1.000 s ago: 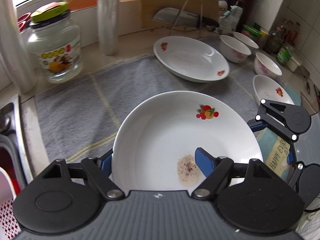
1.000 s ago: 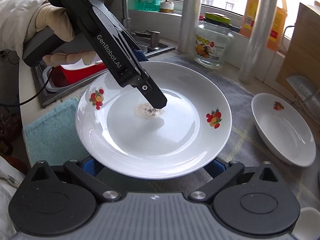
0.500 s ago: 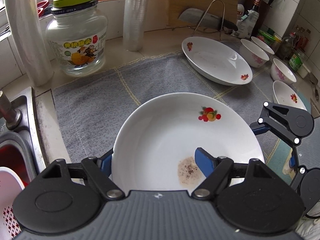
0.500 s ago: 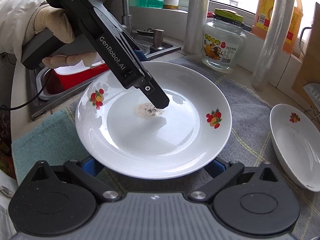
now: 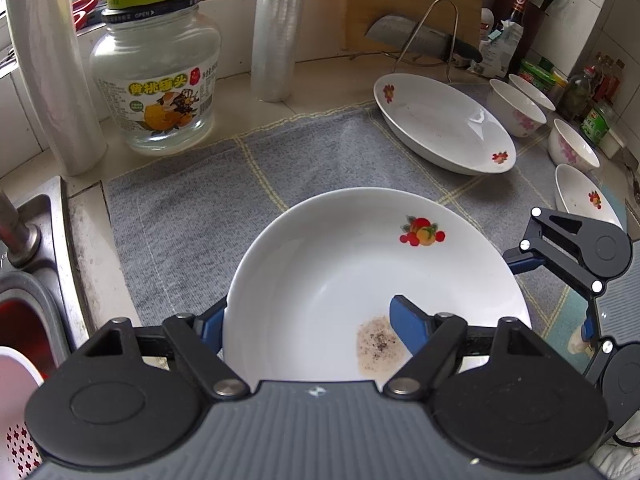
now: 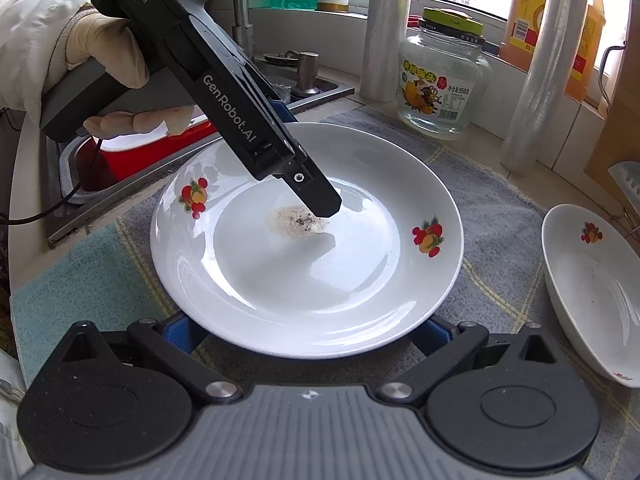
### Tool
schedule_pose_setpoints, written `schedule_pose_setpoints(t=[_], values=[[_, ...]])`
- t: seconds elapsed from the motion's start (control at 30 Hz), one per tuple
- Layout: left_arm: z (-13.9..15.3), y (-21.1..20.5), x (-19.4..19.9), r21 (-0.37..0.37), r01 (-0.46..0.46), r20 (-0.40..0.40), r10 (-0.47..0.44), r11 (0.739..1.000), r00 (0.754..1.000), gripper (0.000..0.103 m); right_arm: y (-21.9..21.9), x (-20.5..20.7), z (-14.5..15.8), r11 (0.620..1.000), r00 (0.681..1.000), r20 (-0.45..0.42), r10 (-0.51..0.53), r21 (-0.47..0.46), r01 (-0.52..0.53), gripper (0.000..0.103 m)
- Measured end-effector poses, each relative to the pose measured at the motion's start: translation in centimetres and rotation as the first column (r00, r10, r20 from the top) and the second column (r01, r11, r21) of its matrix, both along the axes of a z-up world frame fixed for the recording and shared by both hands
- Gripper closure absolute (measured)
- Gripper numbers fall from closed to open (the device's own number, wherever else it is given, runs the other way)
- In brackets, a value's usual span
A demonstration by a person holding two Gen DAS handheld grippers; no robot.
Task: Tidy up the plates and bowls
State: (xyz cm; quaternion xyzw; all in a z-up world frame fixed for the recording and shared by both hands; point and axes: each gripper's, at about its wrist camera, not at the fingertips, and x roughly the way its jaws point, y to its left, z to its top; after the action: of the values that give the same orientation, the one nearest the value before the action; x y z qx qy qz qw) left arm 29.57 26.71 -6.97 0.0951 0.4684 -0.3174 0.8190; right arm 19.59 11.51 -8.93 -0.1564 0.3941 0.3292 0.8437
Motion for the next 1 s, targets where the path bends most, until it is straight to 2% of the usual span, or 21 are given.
schedule_pose_setpoints(t=[0.83,0.9,1.0], values=[[-0.7,0.1,0.8,0.008,-0.005,0.006,0.005,1.0,1.0,0.022,0.2,0.4,-0.3,1.0,1.0,0.003,-0.019,-0.023,0.019,0.0],[-0.8,0.0,0.5,0.014,-0.013,0.028,0.013,1.0,1.0,0.02,0.2,0.3,-0.3,0.999,1.0,0.009,-0.017,-0.028,0.017,0.0],[-0.1,0.0,-0.4,0.018,-0.002,0.111,0.0,1.0,0.994,0.014,0.1,0.2,-0.1,0.999,1.0,0.009,-0.022,-0.03,0.022,0.0]])
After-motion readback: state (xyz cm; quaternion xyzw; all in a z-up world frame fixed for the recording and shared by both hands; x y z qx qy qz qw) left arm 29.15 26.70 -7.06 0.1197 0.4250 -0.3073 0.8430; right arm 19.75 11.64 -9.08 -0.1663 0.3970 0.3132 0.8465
